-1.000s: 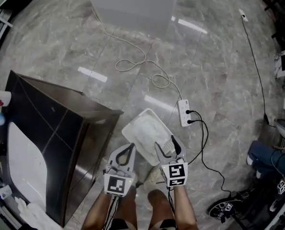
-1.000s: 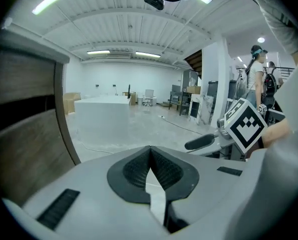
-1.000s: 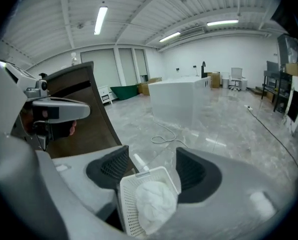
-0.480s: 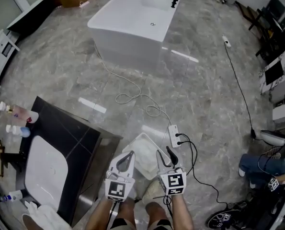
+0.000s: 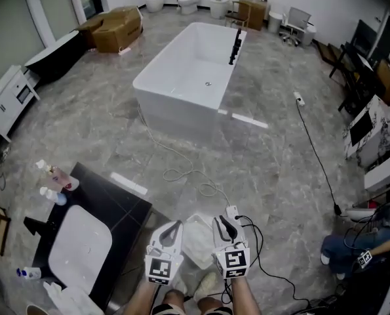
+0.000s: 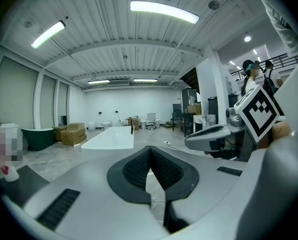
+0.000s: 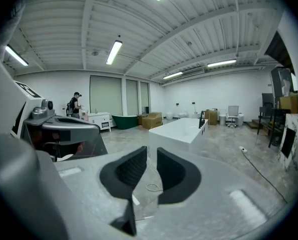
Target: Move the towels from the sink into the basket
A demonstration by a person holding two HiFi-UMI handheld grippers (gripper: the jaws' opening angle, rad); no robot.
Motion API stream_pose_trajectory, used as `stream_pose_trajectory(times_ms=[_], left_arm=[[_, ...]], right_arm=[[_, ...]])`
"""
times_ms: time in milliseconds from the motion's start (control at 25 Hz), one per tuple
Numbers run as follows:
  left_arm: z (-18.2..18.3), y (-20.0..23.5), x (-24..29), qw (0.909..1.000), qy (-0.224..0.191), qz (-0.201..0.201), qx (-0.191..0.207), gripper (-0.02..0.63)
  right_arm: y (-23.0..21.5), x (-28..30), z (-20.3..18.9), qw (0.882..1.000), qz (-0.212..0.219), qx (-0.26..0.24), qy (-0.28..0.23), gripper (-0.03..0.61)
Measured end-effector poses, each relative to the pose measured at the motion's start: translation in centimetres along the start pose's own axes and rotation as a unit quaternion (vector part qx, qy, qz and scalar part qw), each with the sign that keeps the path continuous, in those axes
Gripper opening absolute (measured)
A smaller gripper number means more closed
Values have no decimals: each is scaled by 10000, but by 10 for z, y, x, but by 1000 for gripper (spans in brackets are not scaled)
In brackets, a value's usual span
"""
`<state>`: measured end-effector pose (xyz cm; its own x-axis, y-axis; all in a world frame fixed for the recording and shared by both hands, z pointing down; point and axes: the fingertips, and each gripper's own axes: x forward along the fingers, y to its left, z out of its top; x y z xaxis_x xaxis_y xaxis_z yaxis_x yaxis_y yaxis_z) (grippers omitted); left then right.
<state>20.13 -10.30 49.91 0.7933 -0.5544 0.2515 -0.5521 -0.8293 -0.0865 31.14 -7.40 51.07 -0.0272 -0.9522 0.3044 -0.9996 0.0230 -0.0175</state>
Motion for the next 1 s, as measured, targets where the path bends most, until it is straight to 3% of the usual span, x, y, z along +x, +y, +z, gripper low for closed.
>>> stream_pose_trajectory(times_ms=[320, 440, 680, 1000], left_arm=[[61, 9, -53, 9994, -193, 265, -79, 9], [77, 13, -68, 9991, -265, 321, 130, 9], [100, 19, -101, 9978, -419, 480, 184, 9], [101, 10, -122, 9977, -474, 457, 171, 9]], right_arm=[[31, -31, 78, 9990, 147, -181, -377, 36], [41, -46, 98, 9984, 175, -233, -486, 22], [58, -70, 114, 9978, 136, -272, -597, 0], [75, -85, 117, 9971, 183, -381, -632, 0]])
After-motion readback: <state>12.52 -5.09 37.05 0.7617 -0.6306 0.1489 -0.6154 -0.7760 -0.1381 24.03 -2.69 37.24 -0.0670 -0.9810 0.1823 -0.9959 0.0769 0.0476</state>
